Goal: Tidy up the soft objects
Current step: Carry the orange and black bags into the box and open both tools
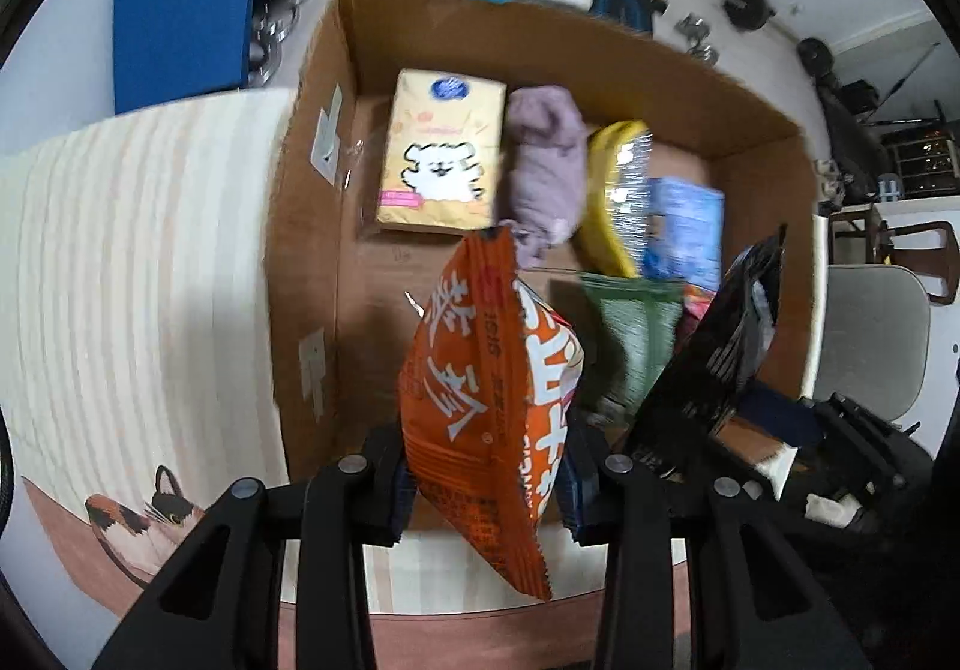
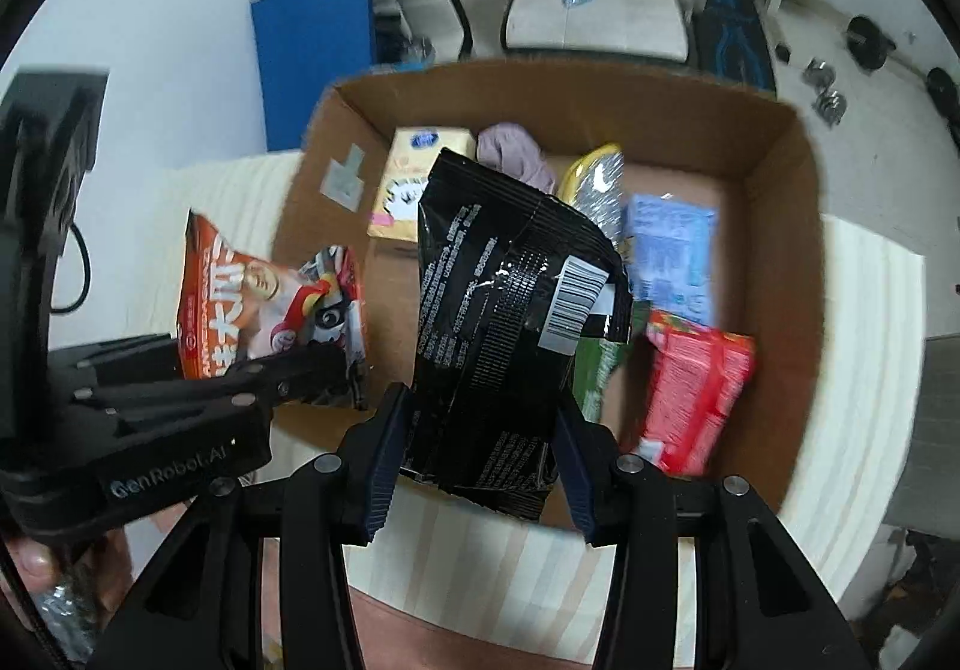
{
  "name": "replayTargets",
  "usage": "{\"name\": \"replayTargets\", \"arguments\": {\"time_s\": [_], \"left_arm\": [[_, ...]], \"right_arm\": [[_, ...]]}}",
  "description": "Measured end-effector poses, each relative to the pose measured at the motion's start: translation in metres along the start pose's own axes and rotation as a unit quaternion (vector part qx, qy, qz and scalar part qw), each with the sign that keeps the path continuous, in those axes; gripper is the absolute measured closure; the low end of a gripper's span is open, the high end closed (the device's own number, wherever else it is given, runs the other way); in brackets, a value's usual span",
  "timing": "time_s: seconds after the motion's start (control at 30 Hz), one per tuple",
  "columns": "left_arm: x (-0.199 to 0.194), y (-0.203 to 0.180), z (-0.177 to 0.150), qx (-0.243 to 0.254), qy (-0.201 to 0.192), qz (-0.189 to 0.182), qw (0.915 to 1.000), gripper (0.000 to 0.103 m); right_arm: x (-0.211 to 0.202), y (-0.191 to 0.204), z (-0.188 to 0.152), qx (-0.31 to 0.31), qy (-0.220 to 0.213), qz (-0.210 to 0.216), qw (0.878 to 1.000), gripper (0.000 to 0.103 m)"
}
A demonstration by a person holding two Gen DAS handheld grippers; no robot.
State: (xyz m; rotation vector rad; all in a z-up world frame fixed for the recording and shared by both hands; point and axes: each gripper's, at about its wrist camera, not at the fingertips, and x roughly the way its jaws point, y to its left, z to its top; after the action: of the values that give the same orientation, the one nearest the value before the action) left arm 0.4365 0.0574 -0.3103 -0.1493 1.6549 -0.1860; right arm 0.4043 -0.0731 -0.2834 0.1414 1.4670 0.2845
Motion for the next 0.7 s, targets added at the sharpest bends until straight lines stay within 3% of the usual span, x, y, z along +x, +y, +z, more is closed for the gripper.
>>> {"name": "replayTargets", "arguments": {"time_s": [0.23,0.4,0.43,0.5,0.53,0.63,0.7], "left_arm": [[0.037,0.008,0.015,0.005,0.052,0.022,0.9984,0.066],[0.049,0.009,0.018,0.01,0.082,0.042,0.9957,0.066],[0.049,0.01,0.019,0.008,0.084,0.04,0.9956,0.064],[0.048,0.011,0.018,0.008,0.083,0.04,0.9957,0.057],[0.047,0.011,0.019,0.008,0.082,0.038,0.9958,0.052],[0.037,0.009,0.016,0.017,0.067,0.05,0.9964,0.042],[0.029,0.005,0.015,0.026,0.054,0.056,0.9966,0.04]], "right_arm": [[0.065,-0.004,0.008,-0.003,0.076,0.013,0.997,0.054],[0.089,-0.003,0.011,-0.011,0.103,0.016,0.995,0.052],[0.09,-0.004,0.012,-0.012,0.105,0.015,0.994,0.052],[0.089,-0.004,0.01,-0.012,0.106,0.01,0.994,0.036],[0.087,-0.005,0.011,-0.009,0.104,0.01,0.995,0.033],[0.08,-0.008,0.016,-0.007,0.099,0.001,0.995,0.032],[0.071,-0.009,0.015,-0.007,0.096,-0.004,0.995,0.032]]}}
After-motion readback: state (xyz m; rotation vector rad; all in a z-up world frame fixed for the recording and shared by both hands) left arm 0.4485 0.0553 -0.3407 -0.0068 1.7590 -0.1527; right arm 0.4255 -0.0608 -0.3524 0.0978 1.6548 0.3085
